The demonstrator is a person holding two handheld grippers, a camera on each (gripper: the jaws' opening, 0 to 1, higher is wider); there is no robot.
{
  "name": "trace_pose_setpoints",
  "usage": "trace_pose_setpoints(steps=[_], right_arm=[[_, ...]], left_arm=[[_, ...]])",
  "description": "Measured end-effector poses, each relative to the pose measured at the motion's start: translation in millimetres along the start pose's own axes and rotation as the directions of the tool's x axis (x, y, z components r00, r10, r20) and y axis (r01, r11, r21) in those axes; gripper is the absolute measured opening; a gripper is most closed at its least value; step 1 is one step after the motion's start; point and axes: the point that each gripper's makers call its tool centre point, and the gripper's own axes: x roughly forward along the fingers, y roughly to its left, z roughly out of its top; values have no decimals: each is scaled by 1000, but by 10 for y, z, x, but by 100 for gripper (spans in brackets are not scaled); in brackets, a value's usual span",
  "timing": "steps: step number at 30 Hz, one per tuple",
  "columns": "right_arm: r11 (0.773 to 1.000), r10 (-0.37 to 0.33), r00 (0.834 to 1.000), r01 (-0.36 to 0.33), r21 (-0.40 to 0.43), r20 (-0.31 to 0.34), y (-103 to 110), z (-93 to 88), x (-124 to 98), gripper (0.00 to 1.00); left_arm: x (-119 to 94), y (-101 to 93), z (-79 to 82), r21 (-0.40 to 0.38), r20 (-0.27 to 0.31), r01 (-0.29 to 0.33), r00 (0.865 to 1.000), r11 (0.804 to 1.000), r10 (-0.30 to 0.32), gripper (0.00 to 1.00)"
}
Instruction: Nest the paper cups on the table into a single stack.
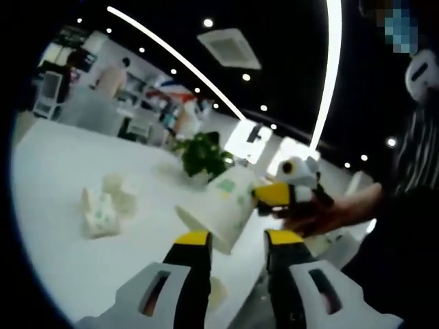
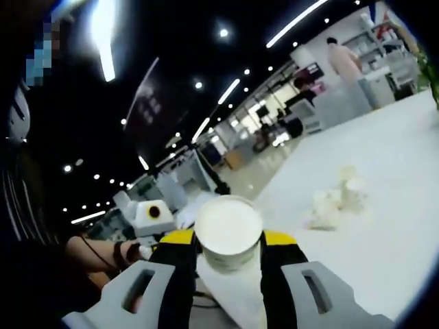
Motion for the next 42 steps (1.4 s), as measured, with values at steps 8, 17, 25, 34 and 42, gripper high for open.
trace_pose_setpoints(steps=[8,17,25,34,42], right_arm=[[999,43,999,-44,16,32,79,23,-35,33],[996,62,997,-65,56,54,103,11,-71,33],[993,100,993,-103,63,55,181,2,-85,33],[982,185,982,-187,35,49,265,2,-149,25],[980,197,979,-199,17,58,277,31,-190,26]], left_arm=[[-5,-72,49,-23,20,25,999,999,-25,21],[-40,-123,98,-37,44,50,998,998,-49,17],[-79,-167,117,-35,46,72,996,997,-70,8],[-121,-315,136,6,6,134,991,991,-134,0],[-99,-388,145,57,-37,153,988,987,-151,0]])
